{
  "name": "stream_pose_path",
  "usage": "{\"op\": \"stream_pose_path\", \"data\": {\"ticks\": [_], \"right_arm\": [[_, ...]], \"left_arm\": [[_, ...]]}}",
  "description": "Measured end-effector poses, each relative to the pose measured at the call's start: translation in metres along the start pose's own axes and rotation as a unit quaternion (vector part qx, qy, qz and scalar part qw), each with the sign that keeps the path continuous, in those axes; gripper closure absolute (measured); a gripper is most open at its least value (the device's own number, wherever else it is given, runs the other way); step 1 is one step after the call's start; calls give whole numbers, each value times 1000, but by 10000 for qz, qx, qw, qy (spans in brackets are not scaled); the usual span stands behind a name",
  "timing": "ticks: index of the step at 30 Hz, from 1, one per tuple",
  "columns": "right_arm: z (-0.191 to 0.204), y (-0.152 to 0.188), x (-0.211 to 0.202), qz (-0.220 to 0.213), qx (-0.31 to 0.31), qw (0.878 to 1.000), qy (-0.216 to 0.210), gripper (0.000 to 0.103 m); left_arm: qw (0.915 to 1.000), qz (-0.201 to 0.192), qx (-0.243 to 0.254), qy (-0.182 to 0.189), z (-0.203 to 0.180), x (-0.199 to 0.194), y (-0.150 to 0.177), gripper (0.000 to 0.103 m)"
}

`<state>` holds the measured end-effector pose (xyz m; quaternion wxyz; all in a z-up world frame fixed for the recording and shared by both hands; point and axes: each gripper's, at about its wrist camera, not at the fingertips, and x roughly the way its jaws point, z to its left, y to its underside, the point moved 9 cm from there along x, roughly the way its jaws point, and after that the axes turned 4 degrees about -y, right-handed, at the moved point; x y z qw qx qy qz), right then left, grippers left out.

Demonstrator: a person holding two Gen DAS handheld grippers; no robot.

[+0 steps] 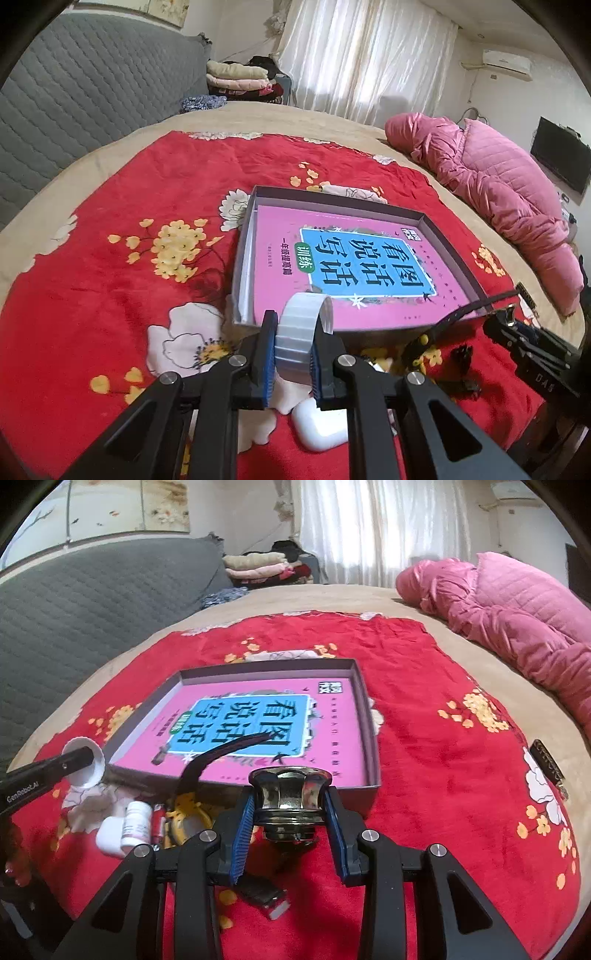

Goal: Organize rigid objects
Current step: 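Carry the white cap with the left tool while the right tool carries the spool over the grey box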

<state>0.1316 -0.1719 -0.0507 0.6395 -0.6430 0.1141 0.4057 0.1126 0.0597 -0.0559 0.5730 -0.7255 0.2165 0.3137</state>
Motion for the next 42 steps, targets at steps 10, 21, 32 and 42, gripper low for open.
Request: {"op": "stream_pose_path", "data": {"ticks": [10,21,32,42], "right_arm": [[-10,-3,3,-83,37,9998,164,65],[-13,-8,6,-72,-137,9992,373,65],[-24,-26,11,-67,-201,9982,564,65],[-27,-32,29,164,-44,9985,527,65]], "left_arm": [[9998,-122,-142,-101,4,10,-16,87],[9985,-145,10,-536,6,40,-31,87],[9984,68,239,-512,-3,59,-27,87],[9984,205,109,-508,8,66,-22,87]]}}
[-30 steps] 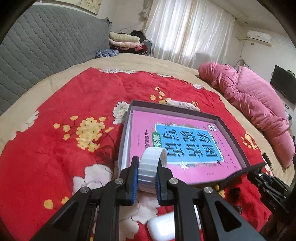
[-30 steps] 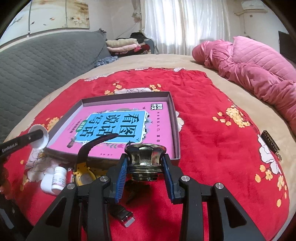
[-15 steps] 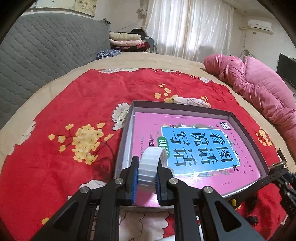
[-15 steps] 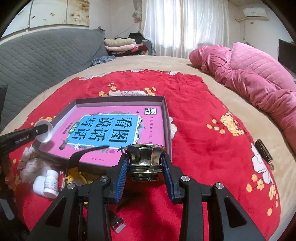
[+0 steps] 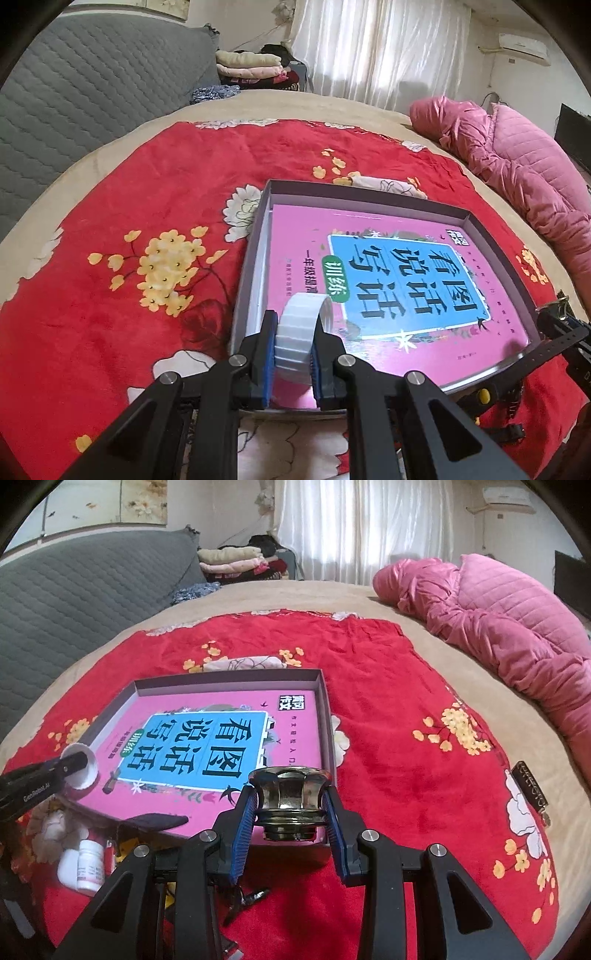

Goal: Organize rigid objects
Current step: 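Carry the white cap with the left tool while the right tool carries the spool over the grey box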

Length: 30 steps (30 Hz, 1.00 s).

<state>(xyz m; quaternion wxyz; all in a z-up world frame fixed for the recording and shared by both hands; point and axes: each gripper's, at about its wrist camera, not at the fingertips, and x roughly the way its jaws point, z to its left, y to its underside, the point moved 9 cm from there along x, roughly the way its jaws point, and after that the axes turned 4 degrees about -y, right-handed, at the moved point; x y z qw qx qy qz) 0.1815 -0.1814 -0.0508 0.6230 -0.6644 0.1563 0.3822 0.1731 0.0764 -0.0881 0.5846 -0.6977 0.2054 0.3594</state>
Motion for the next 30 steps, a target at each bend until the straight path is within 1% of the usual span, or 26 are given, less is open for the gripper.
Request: {"op": "stream_pose_path", "data": {"ticks": [3,5,11,14,19,24,26,30], "right_arm": [[3,0,7,83,-31,10000,4,65],[3,0,13,157,-51,9999,21,65],[4,-1,25,300,-115,9995,22,65],[7,-2,30,359,-181,9992,-16,65],[8,2,38,606,-250,9978,-12,65],[6,9,43,770,-226,9968,45,65],[5,9,43,773,-203,9968,30,65],[4,10,43,795,-243,9965,74,65]], "left_arm": [[10000,33,-59,6,5,2,2,87],[9999,30,-132,96,6,3,1,87],[10000,-7,-6,33,7,2,1,87],[9999,11,-14,116,4,3,2,87],[9991,124,-125,398,-1,4,4,87],[9993,143,-99,339,-3,5,4,87],[9993,153,-69,326,-4,6,4,87],[9990,201,-68,396,-6,7,6,86]]}}
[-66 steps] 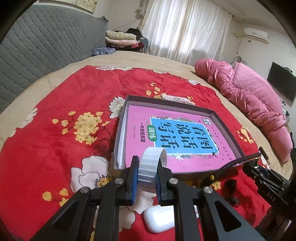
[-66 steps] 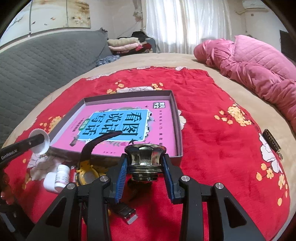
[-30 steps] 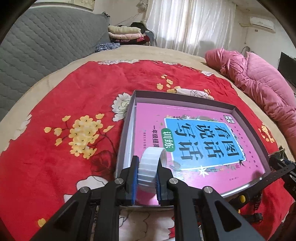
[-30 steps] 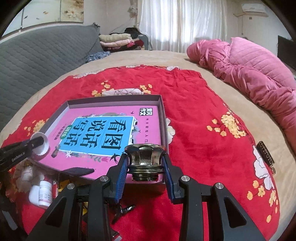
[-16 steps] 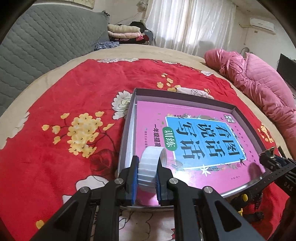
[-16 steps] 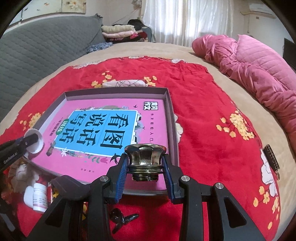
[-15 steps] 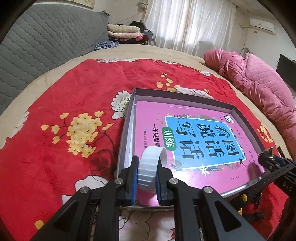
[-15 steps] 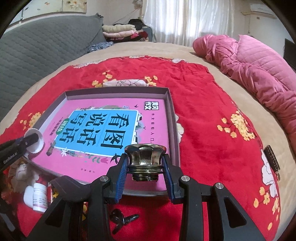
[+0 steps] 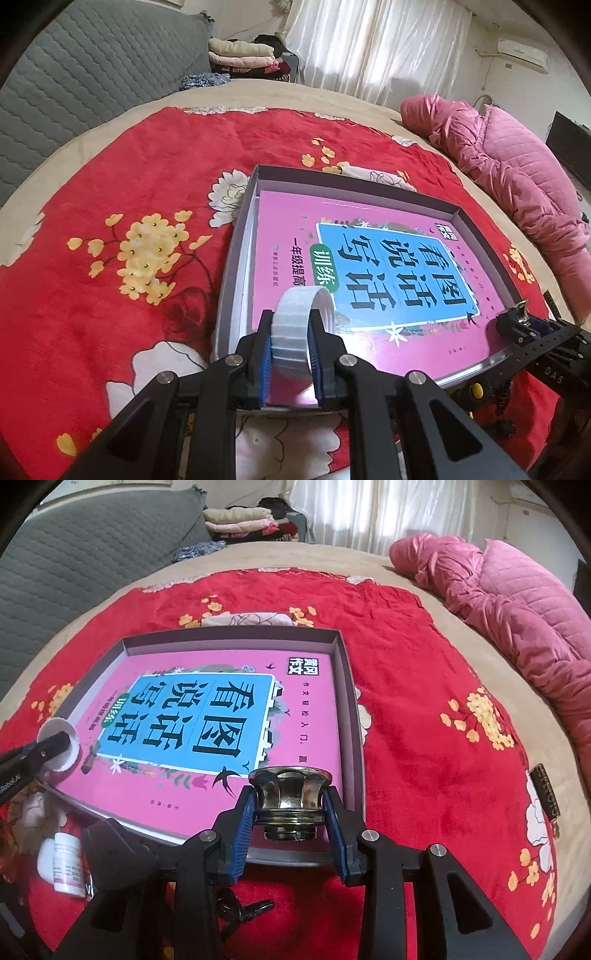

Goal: Organize rigid objects
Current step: 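Carry the white cap with the left tool while the right tool carries the spool over the grey box, then open the left tool to drop the cap in the box while the right tool sets the spool inside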

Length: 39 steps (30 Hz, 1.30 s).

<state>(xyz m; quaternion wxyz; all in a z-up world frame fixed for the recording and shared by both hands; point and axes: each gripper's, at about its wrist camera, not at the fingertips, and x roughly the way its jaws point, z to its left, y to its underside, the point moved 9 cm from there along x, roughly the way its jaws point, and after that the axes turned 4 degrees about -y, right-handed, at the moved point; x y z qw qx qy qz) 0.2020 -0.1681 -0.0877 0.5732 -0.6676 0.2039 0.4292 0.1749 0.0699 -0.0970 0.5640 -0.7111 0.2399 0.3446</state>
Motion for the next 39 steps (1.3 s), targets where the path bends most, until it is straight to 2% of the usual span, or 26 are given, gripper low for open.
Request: {"op": "stream_pose_path", "data": {"ticks": [12,21,32,39], "right_arm": [[3,-2,3,249,-184,9995,75,65],[3,-1,1,242,-68,9997,81,65],[1,3,-8,120,132,9998,-14,64],[-2,4,-14,14,195,9998,20,59]], "left_arm": [[9998,-39,143,-134,-1,-1,1,83],[9998,-63,178,-31,-5,-3,0,70],[9999,65,90,44,-2,-6,1,70],[9999,36,93,22,-1,-12,2,70]]}}
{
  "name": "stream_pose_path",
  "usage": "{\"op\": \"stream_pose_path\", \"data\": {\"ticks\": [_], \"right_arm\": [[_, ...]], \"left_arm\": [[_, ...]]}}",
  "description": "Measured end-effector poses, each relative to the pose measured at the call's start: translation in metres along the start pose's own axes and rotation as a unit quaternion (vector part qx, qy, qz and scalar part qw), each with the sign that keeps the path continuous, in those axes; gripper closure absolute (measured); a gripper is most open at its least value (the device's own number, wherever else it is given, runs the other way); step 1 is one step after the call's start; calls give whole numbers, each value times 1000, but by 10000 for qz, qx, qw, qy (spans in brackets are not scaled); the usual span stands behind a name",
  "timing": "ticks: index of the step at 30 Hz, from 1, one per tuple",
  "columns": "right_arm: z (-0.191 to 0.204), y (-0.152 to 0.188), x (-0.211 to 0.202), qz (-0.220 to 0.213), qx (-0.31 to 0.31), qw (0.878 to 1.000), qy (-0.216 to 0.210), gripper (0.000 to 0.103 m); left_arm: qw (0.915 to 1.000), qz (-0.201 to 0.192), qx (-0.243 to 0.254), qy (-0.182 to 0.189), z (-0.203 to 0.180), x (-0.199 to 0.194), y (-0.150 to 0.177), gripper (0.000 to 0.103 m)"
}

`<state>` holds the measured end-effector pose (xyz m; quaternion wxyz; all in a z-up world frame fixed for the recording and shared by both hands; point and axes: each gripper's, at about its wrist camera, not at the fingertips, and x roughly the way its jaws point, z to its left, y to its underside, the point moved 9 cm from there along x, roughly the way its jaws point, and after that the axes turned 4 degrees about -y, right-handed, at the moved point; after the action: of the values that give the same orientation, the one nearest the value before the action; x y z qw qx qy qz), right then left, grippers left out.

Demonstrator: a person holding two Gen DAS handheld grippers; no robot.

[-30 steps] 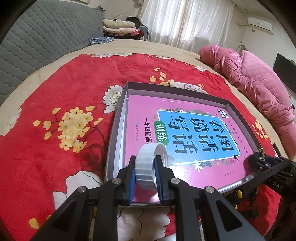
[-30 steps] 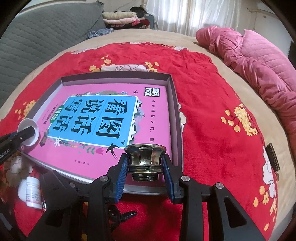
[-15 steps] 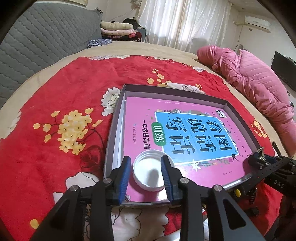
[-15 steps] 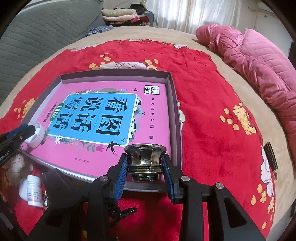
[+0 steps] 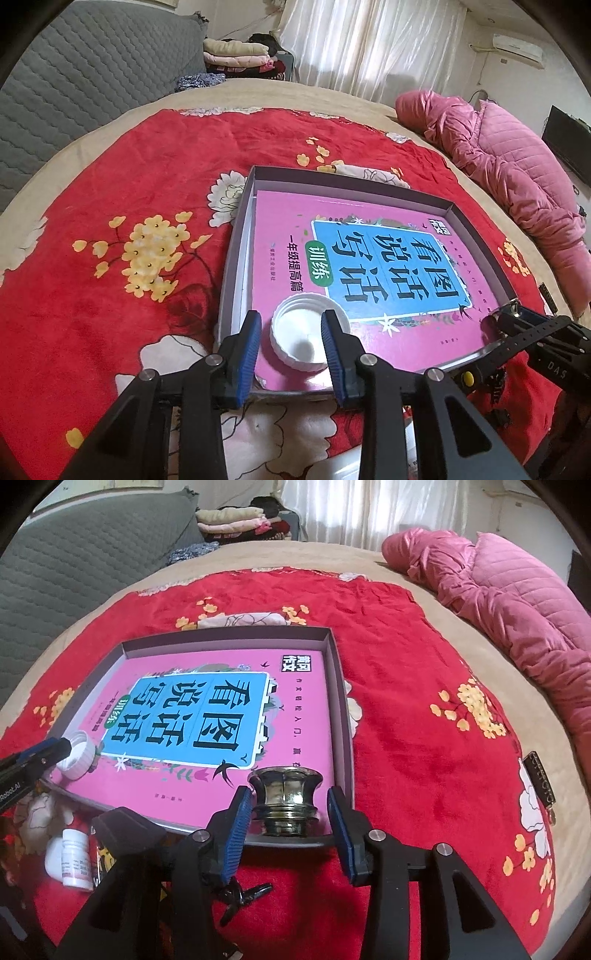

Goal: Organize rigid objects
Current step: 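Open the left tool to drop the cap in the box while the right tool sets the spool inside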

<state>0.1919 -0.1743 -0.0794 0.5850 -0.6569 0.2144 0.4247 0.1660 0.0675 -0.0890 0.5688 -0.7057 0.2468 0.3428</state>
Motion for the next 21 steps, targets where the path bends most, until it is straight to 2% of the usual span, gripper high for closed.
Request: {"op": "stream_pose_path", "data": {"ticks": [21], "right_arm": [[0,4,-25,-447,-177,9988,17,56]], "left_arm": [[9998,-154,79,-91,6,-24,0,69]]}}
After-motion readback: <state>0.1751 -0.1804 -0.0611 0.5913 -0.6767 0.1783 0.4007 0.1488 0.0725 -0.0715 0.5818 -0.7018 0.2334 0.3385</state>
